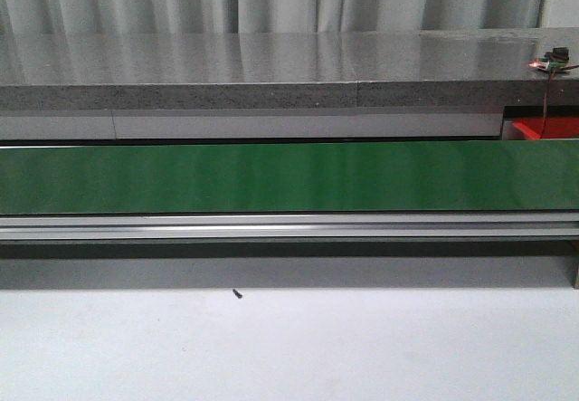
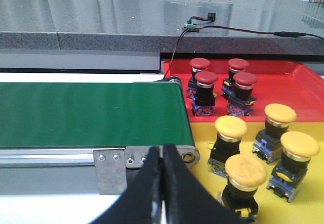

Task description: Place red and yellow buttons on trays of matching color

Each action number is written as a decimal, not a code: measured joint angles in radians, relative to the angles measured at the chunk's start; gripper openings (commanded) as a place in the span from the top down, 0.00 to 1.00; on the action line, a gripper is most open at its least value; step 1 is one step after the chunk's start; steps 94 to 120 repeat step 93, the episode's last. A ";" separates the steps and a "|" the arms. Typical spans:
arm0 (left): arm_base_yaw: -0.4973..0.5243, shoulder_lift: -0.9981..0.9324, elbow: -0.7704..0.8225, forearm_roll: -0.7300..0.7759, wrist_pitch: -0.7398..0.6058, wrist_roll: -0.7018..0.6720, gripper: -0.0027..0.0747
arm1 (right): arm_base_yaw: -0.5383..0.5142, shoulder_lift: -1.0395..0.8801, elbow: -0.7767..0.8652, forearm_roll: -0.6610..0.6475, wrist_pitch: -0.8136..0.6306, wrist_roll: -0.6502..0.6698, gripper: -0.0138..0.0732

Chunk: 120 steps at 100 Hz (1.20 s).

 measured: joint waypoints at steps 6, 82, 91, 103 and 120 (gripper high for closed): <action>-0.004 -0.001 0.010 -0.011 0.003 0.000 0.99 | 0.000 0.000 0.000 0.000 0.000 0.000 0.98; -0.003 -0.001 0.010 -0.031 -0.016 0.000 0.99 | 0.000 0.000 0.000 0.000 0.001 -0.002 0.98; -0.003 -0.001 0.010 -0.032 -0.016 0.000 0.99 | 0.000 0.000 0.000 0.000 0.001 -0.002 0.98; -0.003 -0.001 0.010 -0.032 -0.016 0.000 0.99 | 0.000 0.000 0.000 0.000 0.001 -0.002 0.98; -0.003 -0.001 0.010 -0.032 -0.016 0.000 0.99 | 0.000 0.000 0.000 0.000 0.001 -0.002 0.98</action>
